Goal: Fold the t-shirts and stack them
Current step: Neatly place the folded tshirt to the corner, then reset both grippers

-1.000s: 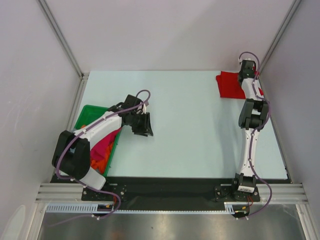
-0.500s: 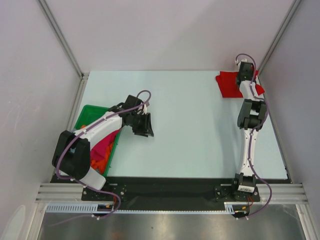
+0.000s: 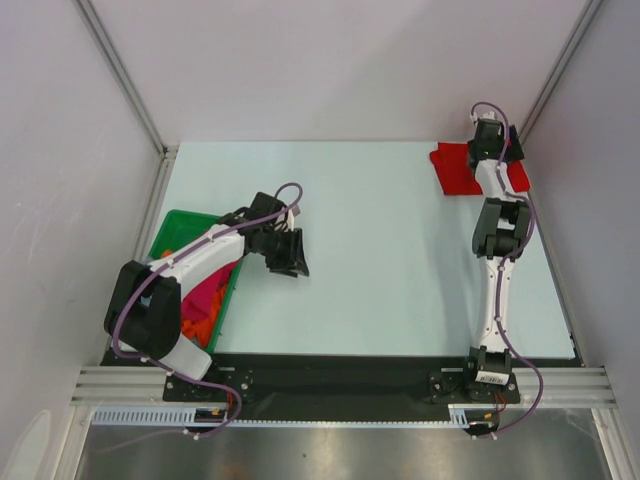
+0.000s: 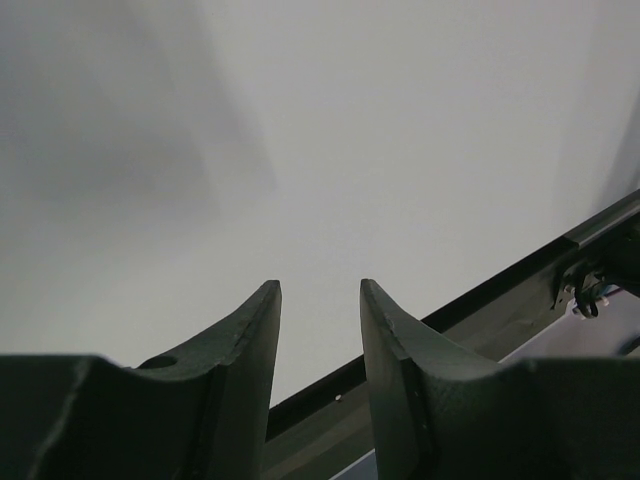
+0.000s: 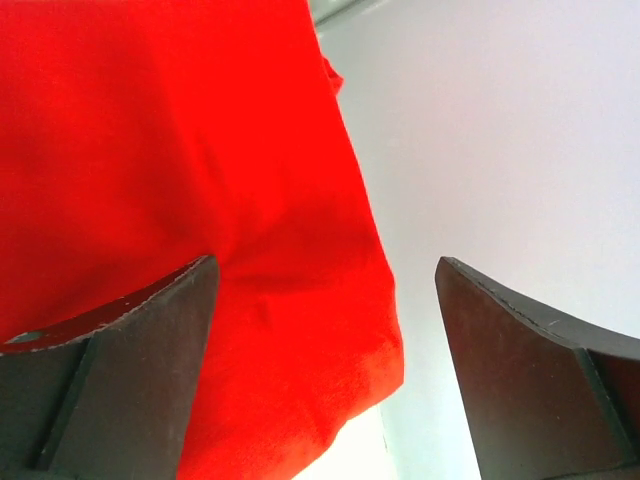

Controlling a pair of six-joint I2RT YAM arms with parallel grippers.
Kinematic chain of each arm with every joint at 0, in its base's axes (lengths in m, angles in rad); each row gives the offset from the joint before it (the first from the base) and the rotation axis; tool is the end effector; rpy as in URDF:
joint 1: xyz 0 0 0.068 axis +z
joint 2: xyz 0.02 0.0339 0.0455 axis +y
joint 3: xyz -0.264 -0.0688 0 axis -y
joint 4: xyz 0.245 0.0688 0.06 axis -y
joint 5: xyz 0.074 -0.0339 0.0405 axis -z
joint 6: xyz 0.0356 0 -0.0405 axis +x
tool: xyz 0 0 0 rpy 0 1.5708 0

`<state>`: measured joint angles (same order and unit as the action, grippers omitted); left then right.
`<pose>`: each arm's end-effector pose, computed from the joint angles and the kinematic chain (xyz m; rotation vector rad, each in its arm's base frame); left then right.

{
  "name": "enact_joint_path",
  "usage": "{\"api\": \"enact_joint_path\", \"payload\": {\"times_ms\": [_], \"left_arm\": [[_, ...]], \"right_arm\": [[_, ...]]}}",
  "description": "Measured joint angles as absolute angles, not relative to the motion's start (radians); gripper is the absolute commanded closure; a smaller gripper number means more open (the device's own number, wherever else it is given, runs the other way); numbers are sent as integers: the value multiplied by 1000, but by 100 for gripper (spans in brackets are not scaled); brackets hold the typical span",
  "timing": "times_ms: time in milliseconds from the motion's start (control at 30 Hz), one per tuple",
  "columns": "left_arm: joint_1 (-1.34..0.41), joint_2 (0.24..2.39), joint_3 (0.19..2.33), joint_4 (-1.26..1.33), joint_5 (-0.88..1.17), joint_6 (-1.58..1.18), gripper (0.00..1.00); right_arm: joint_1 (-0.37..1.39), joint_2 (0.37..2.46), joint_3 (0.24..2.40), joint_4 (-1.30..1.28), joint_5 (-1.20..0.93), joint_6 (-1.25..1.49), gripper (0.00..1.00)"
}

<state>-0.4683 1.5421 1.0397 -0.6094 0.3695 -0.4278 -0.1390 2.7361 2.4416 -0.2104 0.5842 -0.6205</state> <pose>0.2651 -0.1485 0.2159 0.1783 2.7876 -0.7525 0.5967 -0.1033 0.1538 -0.1407 2.1550 -1.0588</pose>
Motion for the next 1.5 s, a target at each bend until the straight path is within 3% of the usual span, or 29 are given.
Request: {"api": "enact_joint_path", "payload": {"times_ms": [433, 933, 1100, 1233, 1500], "left_arm": [[-469, 1475, 1081, -554, 370, -489, 54], [-469, 1209, 1089, -591, 316, -525, 46], [-469, 1130, 1086, -607, 308, -550, 42], [-469, 1076, 1074, -598, 314, -575, 33], [-469, 885, 871, -384, 350, -692, 25]], "right_arm": [[-3, 2560, 2381, -364, 599, -321, 15], [33, 2228, 2222, -676, 359, 65, 17], [97, 2076, 2096, -741, 295, 103, 13], [110, 1924, 1967, -774, 218, 167, 0], [86, 1419, 1488, -722, -28, 312, 0]]}}
